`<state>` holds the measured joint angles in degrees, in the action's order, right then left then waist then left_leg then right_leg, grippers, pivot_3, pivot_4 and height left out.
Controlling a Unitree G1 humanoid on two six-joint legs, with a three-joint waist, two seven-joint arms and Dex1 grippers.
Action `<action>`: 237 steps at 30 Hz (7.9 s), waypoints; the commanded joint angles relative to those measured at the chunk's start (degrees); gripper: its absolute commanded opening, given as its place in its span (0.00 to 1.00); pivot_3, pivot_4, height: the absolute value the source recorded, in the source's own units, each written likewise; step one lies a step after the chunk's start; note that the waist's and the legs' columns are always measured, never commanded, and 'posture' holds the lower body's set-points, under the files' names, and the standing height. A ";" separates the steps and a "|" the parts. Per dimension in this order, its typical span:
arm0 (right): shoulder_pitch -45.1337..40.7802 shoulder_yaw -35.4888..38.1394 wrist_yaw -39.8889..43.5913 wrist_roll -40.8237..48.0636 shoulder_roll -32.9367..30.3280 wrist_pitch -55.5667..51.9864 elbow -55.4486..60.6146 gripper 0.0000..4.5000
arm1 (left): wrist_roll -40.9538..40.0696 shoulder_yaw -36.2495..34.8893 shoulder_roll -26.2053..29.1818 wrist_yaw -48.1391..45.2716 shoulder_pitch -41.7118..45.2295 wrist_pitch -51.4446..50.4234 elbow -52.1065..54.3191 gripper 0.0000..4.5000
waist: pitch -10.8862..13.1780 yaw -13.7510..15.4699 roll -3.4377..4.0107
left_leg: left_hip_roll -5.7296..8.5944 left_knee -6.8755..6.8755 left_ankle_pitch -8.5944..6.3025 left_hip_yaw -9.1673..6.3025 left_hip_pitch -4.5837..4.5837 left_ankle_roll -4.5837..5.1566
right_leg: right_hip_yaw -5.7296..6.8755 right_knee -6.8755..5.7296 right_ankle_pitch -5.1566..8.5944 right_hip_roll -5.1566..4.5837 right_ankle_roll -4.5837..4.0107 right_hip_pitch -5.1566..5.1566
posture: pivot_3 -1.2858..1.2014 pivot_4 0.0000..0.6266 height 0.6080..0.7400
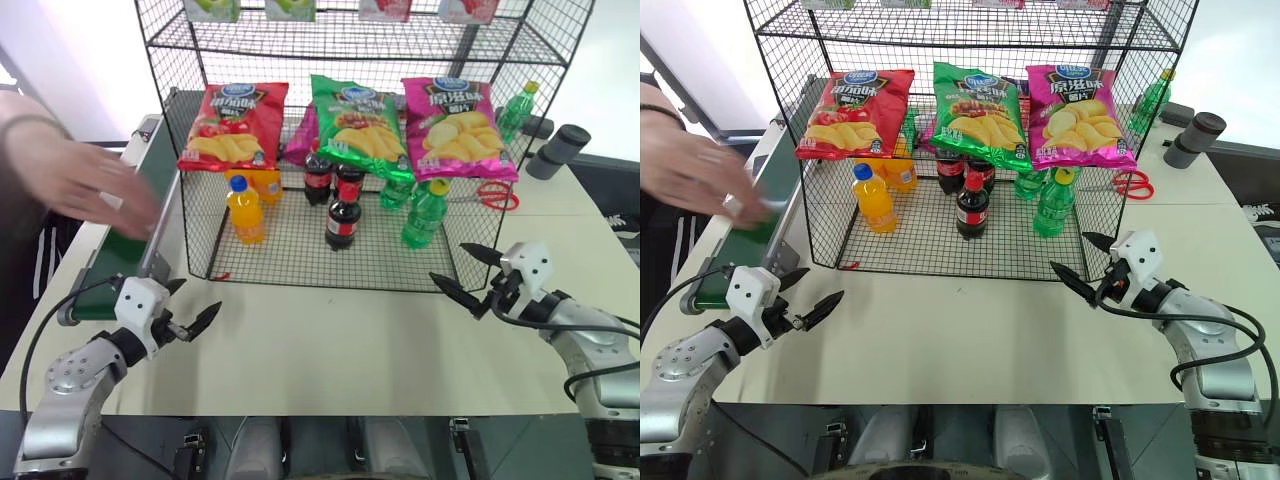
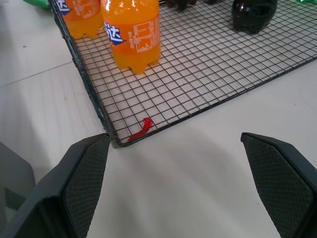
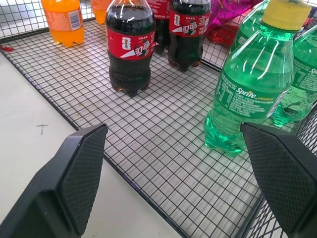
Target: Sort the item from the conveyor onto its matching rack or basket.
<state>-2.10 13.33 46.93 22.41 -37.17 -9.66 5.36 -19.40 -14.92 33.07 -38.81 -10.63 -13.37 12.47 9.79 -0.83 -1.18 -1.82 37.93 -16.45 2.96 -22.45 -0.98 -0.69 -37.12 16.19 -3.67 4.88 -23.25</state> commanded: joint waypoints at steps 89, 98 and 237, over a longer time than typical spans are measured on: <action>-5.17 -17.07 -3.68 0.09 13.69 -4.28 13.65 0.99 | 0.52 -14.38 -7.63 23.17 14.73 9.11 -16.72 1.00 | -0.10 -0.03 -0.16 | -0.01 0.10 0.00 -0.03 0.03 0.00 | 0.05 -0.13 -0.15 0.09 0.27 0.03 | 0.52 0.24 1.00; -3.78 -20.61 -2.80 1.15 13.86 -5.74 18.70 0.99 | 1.36 -14.27 -7.01 23.66 15.81 10.25 -19.45 1.00 | -0.10 0.04 -0.17 | -0.01 0.11 0.00 -0.04 0.03 0.00 | 0.06 -0.12 -0.15 0.08 0.27 0.03 | 0.52 0.24 1.00; -35.22 -13.44 -27.65 -14.42 34.49 24.33 -44.22 0.67 | -0.14 12.59 -10.60 2.29 7.08 3.95 6.55 0.98 | -0.01 -0.42 -0.03 | -0.02 0.10 0.01 0.01 -0.11 0.01 | 0.01 -0.18 -0.14 0.19 0.27 -0.15 | 0.52 0.24 1.00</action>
<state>-34.57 -1.33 19.32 7.99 -3.07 11.28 -39.22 -19.38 -2.77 22.47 -36.62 -3.67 -9.72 16.63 9.78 -1.24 -1.22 -1.84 38.03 -16.44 2.99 -22.56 -0.98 -0.69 -37.31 16.05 -3.49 5.15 -23.40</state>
